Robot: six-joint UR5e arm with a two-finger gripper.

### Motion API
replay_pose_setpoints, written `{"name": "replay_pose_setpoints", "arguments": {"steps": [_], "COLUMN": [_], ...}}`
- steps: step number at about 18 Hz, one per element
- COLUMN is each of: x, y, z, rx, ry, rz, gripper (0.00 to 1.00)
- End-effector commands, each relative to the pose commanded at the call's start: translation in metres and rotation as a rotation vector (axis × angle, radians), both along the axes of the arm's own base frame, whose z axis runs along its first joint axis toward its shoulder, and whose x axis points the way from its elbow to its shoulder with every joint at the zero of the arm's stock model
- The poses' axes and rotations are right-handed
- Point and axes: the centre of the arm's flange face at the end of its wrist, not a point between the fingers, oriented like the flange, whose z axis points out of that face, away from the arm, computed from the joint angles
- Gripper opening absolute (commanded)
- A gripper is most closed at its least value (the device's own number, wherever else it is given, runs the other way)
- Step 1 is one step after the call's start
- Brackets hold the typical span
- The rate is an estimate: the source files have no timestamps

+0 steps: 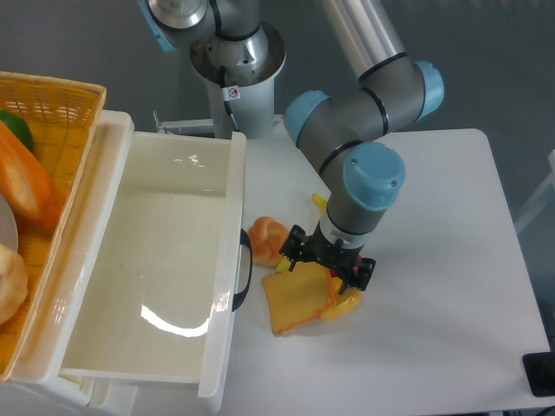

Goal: Pick up the bread slice

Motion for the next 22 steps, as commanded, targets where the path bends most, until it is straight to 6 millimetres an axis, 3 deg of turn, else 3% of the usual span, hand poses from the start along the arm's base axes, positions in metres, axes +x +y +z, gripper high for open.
{"name": "replay_pose_setpoints", "arguments": {"steps": [8,14,16,19,22], "x": [-0.004,-0.005,-0.005,-0.004,-0.004], "y": [0.002,0.003,0.003,0.003,0.003], "z": [-0.028,-0.035,-0.035,-0.035,-0.035], "rx": [-0.025,-0.029,-0.028,-0.029,-0.03], "ry": [-0.035,-0.043,-0.044,-0.045,-0.046], "rz": [0.0,-0.002,-0.001,0.001,0.005], "gripper": [1.0,0.99,0.84,0.45,0.23]}}
